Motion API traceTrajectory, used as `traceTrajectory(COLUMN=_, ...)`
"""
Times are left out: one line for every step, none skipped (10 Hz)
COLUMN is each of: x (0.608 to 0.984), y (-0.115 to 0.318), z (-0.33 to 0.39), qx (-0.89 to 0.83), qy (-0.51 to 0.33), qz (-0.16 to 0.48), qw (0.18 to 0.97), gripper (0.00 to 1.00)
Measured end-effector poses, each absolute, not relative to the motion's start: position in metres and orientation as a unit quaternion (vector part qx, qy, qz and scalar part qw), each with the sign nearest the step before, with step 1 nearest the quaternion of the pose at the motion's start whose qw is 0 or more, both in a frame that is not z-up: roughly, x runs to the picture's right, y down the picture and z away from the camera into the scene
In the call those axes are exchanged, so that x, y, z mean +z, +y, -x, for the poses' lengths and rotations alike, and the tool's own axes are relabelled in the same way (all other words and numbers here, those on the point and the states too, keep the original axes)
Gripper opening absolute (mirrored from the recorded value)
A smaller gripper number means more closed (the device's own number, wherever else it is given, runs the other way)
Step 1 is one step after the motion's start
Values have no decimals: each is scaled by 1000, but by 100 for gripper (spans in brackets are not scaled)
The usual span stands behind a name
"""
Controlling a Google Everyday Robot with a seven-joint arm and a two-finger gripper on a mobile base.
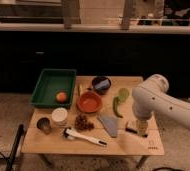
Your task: Place pepper in paper cup
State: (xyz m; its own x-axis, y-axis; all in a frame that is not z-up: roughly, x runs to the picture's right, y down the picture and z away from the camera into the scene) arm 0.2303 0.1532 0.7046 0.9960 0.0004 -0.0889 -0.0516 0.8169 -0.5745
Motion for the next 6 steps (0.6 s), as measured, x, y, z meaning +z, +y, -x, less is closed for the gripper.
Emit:
traceTrajectory(x=710, y=148, z=-228, qx=34, qy=42, qz=303, qw=951, gripper=80)
traceTrajectory(x=718, y=143, z=-228, qx=63, qy=40, qz=304, qw=950, gripper=80)
traceTrajectory(x=724, y=140, z=-225, qx=83, qy=37, qz=306, qw=948, gripper=80)
traceTrajectory(x=730, y=137, z=-222, qx=101, qy=34, qz=306, qw=946, gripper=80)
traceTrajectory(x=736, y=134, z=-219, qx=121, qy=30, qz=305, qw=944, gripper=80)
traceTrajectory(x=740, y=133, z=-219, qx=138, qy=31, qz=303, qw=942, gripper=80)
